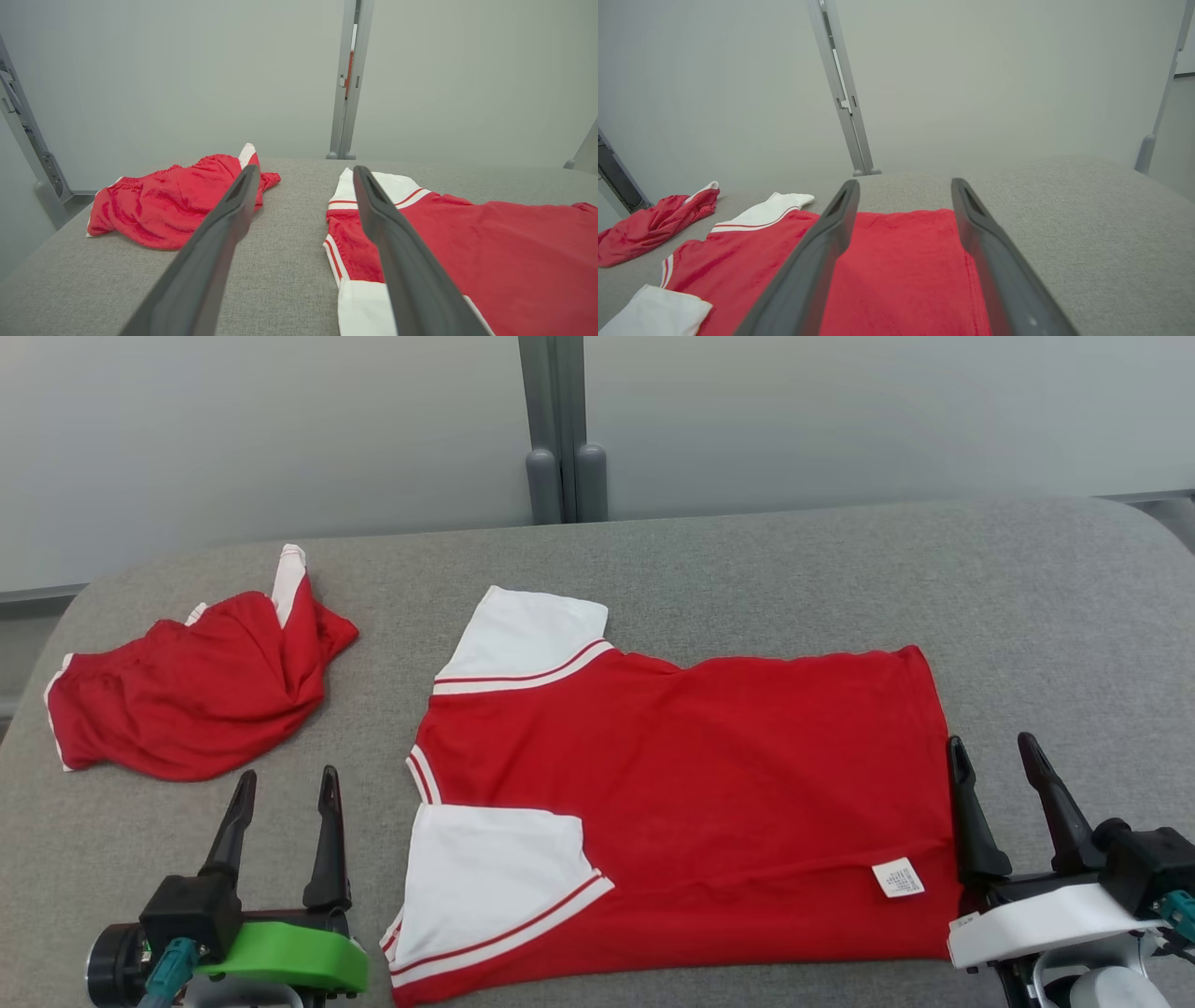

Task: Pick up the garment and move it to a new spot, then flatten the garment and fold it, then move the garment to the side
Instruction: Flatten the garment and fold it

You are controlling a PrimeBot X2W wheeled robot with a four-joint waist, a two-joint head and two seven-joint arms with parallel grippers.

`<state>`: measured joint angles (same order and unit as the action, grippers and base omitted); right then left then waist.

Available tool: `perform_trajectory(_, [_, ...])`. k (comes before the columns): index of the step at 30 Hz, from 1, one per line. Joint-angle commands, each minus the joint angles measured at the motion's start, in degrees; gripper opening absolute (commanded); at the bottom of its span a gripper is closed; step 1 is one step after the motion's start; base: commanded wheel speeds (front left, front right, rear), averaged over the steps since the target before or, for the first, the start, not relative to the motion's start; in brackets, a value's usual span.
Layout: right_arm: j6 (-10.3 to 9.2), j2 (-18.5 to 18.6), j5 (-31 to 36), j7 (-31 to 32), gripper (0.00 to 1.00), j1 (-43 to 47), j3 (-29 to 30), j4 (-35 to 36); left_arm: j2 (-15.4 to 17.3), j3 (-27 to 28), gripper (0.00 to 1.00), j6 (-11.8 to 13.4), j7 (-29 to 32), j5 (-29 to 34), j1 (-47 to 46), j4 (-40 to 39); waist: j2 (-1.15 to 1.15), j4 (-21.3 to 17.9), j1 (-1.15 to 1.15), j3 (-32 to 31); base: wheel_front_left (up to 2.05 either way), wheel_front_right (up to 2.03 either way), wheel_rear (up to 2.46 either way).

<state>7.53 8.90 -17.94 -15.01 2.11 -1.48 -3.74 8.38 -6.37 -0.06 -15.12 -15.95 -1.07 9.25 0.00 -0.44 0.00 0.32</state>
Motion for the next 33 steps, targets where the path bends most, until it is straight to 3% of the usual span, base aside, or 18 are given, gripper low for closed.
perform_trajectory(1, [-0.08,-0.7,1.2,-0.2,1.0,1.1,0.5,1.2,0.5,0.6,1.0,-0.3,0.0,1.2,-0.7,-0.5,0.0,0.1,0.0,0.0,0.0,0.0,0.0])
perform_trajectory(5, [-0.09,-1.9,4.1,-0.2,1.0,2.5,1.8,3.3,0.9,1.8,1.0,-1.8,0.0,3.3,-0.6,-0.9,0.0,0.2,0.0,0.1,0.0,0.0,0.0])
perform_trajectory(15, [-0.09,-2.2,6.8,-0.2,1.0,3.0,2.4,0.8,1.8,3.2,1.0,-4.9,0.0,5.2,-0.5,2.1,0.0,0.3,0.0,0.9,0.0,0.0,0.0])
perform_trajectory(27, [-0.09,-2.5,6.7,-0.2,1.0,3.2,2.1,-1.5,1.1,4.1,1.0,-6.0,0.0,6.2,0.4,4.6,0.0,0.3,0.0,1.0,0.0,0.0,0.0])
perform_trajectory(33, [-0.09,-1.4,5.7,-0.2,1.0,-0.6,2.9,-2.2,1.2,4.6,1.0,-6.5,0.0,5.8,-3.4,5.9,0.0,-0.1,0.0,2.6,0.0,0.0,0.0])
